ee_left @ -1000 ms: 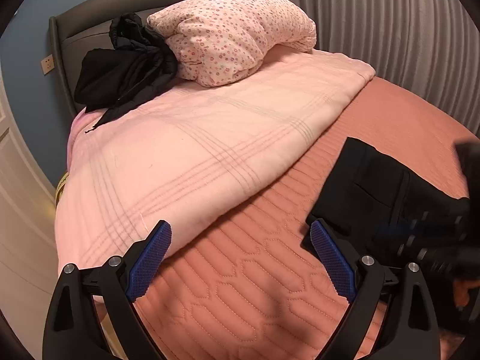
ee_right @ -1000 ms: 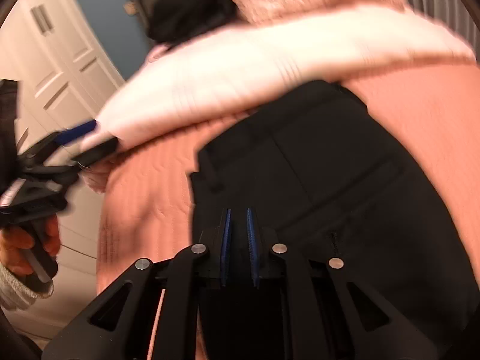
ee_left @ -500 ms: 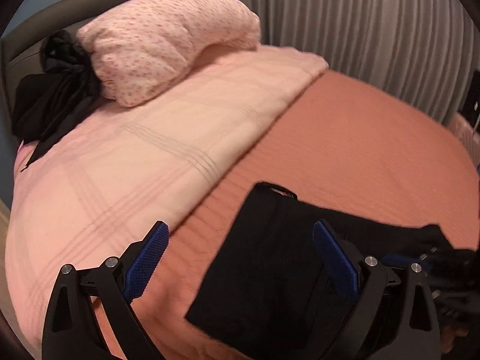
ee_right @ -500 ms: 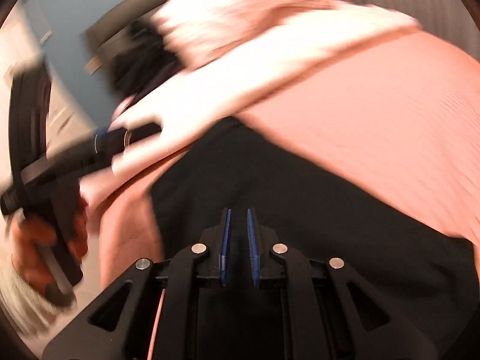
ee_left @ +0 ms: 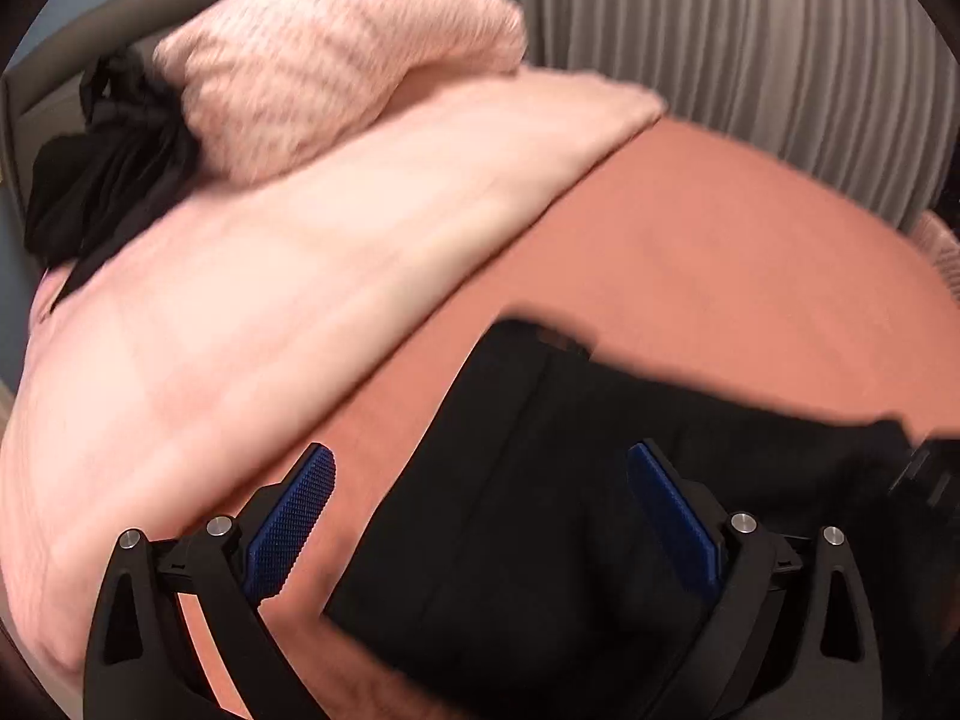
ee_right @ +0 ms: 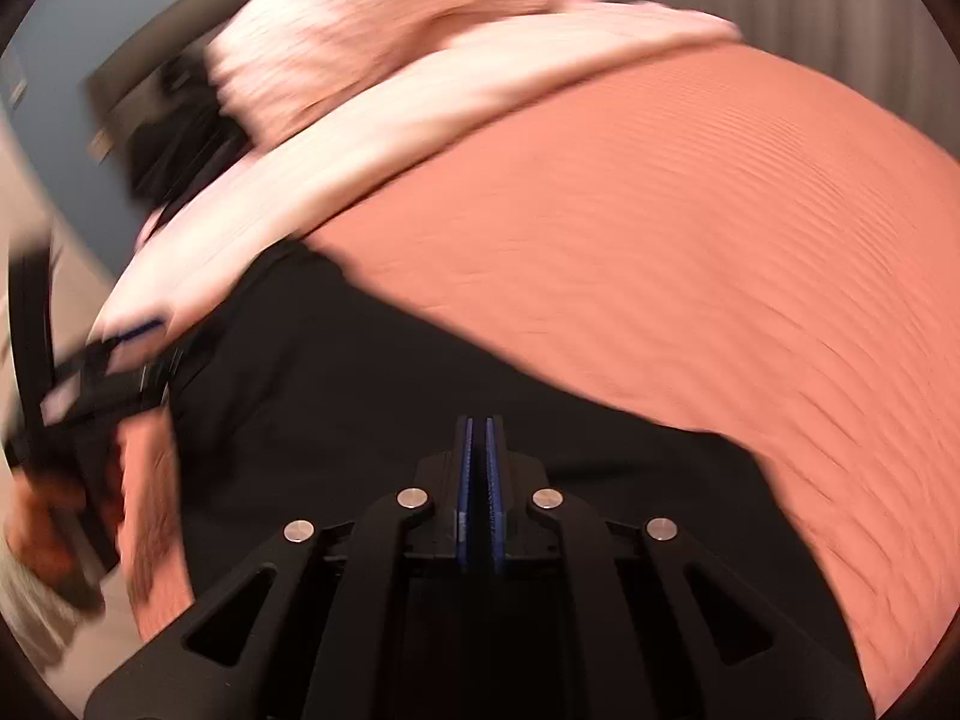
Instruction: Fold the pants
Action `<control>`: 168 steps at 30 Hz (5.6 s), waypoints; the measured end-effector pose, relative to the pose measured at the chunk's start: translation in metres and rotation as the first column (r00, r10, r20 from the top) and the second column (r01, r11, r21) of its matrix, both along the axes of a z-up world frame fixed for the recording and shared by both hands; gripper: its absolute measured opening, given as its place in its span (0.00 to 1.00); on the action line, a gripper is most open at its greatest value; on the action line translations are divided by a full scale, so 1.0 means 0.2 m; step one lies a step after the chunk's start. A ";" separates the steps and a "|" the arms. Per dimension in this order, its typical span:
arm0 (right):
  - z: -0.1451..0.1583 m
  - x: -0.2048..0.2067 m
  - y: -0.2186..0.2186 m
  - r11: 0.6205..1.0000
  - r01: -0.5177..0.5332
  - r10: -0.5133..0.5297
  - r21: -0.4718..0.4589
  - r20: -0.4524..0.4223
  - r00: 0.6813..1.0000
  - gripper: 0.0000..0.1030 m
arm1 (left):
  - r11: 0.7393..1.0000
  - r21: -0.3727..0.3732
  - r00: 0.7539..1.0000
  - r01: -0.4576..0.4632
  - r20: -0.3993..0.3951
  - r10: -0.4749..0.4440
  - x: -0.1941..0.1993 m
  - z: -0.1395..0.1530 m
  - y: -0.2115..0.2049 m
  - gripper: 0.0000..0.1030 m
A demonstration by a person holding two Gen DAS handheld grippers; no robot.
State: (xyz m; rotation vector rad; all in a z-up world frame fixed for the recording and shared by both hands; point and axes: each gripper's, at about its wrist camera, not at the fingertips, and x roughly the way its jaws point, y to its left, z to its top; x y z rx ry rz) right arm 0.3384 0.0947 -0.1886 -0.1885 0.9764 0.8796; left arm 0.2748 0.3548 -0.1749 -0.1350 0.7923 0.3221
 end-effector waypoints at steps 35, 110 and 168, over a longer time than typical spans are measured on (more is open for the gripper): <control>0.04 -1.17 -2.83 0.511 0.851 -0.857 -0.122 0.010 0.516 0.08 | 0.883 0.448 0.956 0.143 -0.292 -0.007 -0.07 -0.12 -0.66 0.91; 0.10 -1.90 -2.92 0.139 0.985 -0.983 0.104 -0.107 0.150 0.91 | 0.909 0.188 0.928 0.371 -0.112 -0.356 -0.87 0.25 -1.73 0.95; -0.11 -0.69 -0.99 0.824 0.566 -0.563 0.019 -0.083 0.822 0.07 | 0.984 0.068 0.974 0.167 -0.169 -0.153 -0.98 0.02 -0.81 0.95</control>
